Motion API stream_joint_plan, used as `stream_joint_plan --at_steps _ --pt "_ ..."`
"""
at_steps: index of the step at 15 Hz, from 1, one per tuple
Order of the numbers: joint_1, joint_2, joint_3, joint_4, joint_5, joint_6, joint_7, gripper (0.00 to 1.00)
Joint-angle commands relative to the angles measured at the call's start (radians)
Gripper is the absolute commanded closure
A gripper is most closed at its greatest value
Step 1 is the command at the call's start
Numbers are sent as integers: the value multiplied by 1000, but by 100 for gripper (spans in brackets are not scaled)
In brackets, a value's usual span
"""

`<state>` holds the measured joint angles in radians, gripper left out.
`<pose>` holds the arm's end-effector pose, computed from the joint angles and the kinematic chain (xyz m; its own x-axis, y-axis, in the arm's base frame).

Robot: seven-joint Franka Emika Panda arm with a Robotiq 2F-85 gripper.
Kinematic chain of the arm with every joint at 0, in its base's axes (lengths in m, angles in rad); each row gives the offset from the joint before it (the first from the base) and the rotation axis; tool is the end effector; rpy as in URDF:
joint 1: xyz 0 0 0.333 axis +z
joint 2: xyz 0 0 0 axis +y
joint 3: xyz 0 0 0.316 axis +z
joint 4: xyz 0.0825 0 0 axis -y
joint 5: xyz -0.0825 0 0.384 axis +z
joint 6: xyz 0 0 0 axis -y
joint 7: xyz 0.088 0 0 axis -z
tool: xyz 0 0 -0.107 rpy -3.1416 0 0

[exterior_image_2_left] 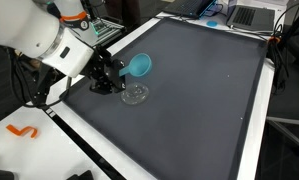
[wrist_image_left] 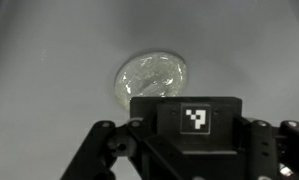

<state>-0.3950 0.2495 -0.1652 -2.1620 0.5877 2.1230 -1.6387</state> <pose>0.4666 -0.2633 0.2659 0.7538 0.5507 0.3585 0.6521 -0.6943 -0.3046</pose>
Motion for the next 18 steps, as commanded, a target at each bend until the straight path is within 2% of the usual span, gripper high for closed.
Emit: stream_joint_plan --at_steps 1,6,18 --pt "30 -50 -3 -68 21 71 14 72" --pt "73 -86 3 -125 6 164 80 72" --pt "180 -181 27 -280 -104 450 391 72"
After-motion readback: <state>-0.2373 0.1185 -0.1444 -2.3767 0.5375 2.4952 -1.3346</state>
